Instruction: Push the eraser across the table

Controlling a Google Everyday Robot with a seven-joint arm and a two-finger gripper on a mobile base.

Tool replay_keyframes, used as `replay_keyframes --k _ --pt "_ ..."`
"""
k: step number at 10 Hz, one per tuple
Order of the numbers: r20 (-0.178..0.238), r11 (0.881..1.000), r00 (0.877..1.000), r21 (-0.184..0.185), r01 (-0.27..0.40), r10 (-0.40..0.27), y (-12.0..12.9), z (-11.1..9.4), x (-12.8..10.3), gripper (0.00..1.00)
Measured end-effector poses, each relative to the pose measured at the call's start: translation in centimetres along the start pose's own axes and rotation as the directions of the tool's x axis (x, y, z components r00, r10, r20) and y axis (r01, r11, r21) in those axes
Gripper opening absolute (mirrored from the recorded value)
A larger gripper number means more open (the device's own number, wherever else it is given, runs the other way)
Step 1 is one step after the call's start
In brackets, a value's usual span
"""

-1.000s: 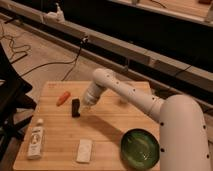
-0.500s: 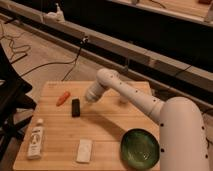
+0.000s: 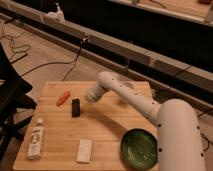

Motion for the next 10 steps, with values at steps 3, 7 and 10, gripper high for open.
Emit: replay_keyframes --k 3,7,10 --pt "0.033 1.000 0.999 0.012 -0.017 0.017 -0.5 0.7 0.5 0.00" --pt "0.064 1.000 0.998 -0.011 -0.019 0.020 0.0 2.3 0.7 0.00" --pt "0.080 0.999 0.997 -0.052 -0.007 0.011 0.4 4.2 0.1 0.00"
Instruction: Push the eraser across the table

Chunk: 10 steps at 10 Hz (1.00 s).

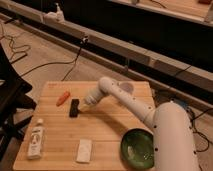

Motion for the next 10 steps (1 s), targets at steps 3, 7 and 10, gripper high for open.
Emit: replay_keyframes --k 3,7,10 --pt "0.028 0.999 0.999 -0.029 0.032 -0.032 -0.6 2.0 -1.7 0.00" --pt "0.060 0.996 0.995 -0.046 0.082 -0.079 -2.4 4.1 -4.2 0.00" --pt "0.088 0.993 0.991 -0.062 0.101 -0.096 -3.6 5.6 -5.2 0.00"
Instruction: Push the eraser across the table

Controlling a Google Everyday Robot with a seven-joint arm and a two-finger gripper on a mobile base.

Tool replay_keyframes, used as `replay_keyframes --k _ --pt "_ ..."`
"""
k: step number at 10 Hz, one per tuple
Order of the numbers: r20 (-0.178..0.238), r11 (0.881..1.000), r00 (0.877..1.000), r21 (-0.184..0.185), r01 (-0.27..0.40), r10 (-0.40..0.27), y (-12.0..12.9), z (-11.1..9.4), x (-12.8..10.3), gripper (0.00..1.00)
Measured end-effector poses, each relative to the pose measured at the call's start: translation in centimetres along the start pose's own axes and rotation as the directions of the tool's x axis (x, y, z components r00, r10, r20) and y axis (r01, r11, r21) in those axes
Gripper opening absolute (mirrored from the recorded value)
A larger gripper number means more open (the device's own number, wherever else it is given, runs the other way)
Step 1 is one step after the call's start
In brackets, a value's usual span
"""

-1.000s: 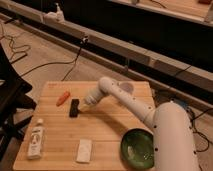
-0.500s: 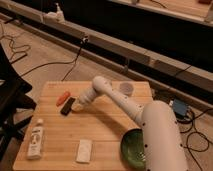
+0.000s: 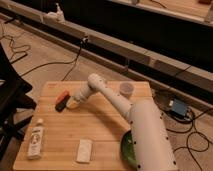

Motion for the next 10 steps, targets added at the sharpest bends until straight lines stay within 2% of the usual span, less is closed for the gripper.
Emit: replay_keyframes --k 5,7,10 --pt "0.041 0.998 0.998 -0.033 0.059 -0.057 -1.6 2.1 -1.9 0.00" --pt "0.037 0.996 0.996 -0.029 0.082 -0.081 -1.5 0.7 -2.4 0.00" --pt "-0.004 0.996 0.996 0.010 0.088 -0.088 -0.5 -3.4 -1.7 0.06"
